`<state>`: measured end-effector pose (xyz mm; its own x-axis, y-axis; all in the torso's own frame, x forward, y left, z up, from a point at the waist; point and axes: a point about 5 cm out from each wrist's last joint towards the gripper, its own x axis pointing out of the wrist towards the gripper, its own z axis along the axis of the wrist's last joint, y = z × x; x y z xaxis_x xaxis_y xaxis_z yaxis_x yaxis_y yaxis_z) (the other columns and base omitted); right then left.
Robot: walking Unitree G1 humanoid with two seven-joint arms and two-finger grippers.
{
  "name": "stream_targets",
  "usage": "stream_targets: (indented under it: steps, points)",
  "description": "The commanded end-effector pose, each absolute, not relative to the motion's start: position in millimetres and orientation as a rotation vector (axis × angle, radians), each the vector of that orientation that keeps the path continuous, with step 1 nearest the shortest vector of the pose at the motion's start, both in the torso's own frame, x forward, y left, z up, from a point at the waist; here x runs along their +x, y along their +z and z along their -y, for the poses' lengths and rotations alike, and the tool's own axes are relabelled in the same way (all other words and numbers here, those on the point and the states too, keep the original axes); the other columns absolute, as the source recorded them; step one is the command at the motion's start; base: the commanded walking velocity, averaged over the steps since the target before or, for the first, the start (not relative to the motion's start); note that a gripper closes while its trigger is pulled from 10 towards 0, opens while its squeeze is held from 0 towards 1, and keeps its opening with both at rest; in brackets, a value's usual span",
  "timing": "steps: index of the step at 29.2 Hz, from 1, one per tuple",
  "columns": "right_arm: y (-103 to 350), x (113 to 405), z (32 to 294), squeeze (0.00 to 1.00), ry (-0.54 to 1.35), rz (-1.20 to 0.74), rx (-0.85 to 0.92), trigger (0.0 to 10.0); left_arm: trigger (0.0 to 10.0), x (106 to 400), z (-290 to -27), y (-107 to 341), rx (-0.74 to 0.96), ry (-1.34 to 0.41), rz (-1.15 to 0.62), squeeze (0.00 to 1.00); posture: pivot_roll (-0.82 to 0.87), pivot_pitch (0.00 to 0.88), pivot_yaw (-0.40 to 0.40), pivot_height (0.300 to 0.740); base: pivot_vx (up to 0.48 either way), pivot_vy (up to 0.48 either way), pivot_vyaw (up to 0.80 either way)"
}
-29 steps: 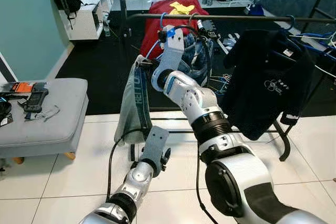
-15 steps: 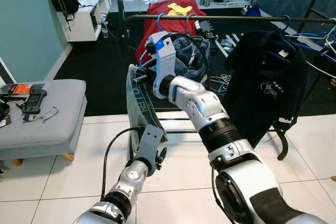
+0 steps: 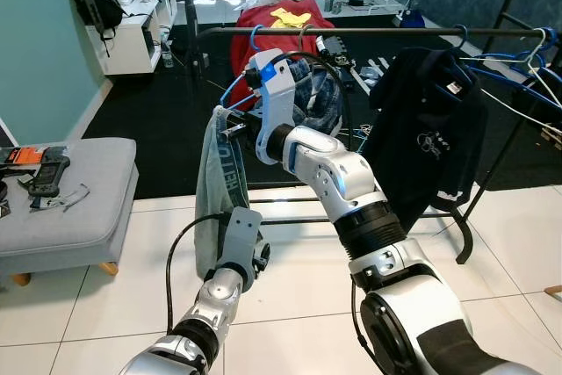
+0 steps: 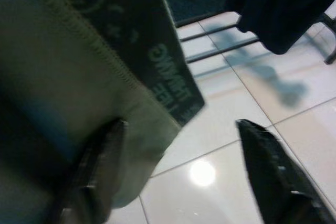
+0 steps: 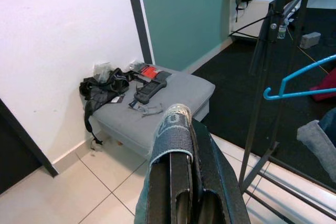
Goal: Hang hanger
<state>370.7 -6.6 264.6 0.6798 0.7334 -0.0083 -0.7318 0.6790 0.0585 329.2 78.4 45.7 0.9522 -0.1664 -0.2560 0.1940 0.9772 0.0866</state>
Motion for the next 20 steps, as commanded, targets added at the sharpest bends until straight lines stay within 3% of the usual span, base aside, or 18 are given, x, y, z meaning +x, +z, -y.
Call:
stream_targets:
  steps: [1,3,4,5,6,10,11,20]
  points:
    - [264.2,366.7,2.3,0.00,0.846,-0.035,0.056,0.0,10.0,329.9,-85.6,43.7,0.140,-0.151,-0.265,1.00,-0.13,0.056,-0.016,0.740,0.000,0.000,0.00]
    - [263.5,363.8,0.1,0.00,0.860,-0.037,0.055,0.0,10.0,333.7,-94.8,47.5,0.175,-0.083,-0.246,1.00,-0.13,0.055,-0.017,0.740,0.000,0.000,0.00]
    - [262.9,361.6,-1.3,0.00,0.870,-0.039,0.055,0.0,10.0,336.6,-102.7,50.9,0.201,-0.021,-0.228,0.39,-0.13,0.055,-0.017,0.740,0.000,0.000,0.00]
    - [262.9,361.6,-1.3,0.00,0.870,-0.039,0.055,0.0,10.0,336.6,-102.7,50.9,0.201,-0.021,-0.228,0.39,-0.13,0.055,-0.017,0.740,0.000,0.000,0.00]
    - [262.6,360.5,-1.9,0.00,0.874,-0.040,0.055,0.0,10.0,338.1,-107.7,53.1,0.220,0.020,-0.216,0.00,-0.13,0.054,-0.017,0.740,0.000,0.000,0.00]
    - [262.7,359.8,-2.2,0.00,0.875,-0.040,0.056,0.0,10.0,338.7,-110.7,53.6,0.216,0.051,-0.218,0.00,-0.13,0.054,-0.017,0.740,0.000,0.000,0.00]
    - [263.1,358.4,-2.7,0.00,0.878,-0.042,0.059,0.0,10.0,339.3,-107.5,53.5,0.106,0.063,-0.242,0.00,-0.13,0.052,-0.017,0.740,0.000,0.000,0.00]
    - [261.8,354.1,-4.3,0.00,0.883,-0.051,0.065,0.0,10.0,340.8,-85.0,58.4,-0.099,-0.004,-0.251,0.00,-0.14,0.051,-0.016,0.740,0.000,0.000,0.00]
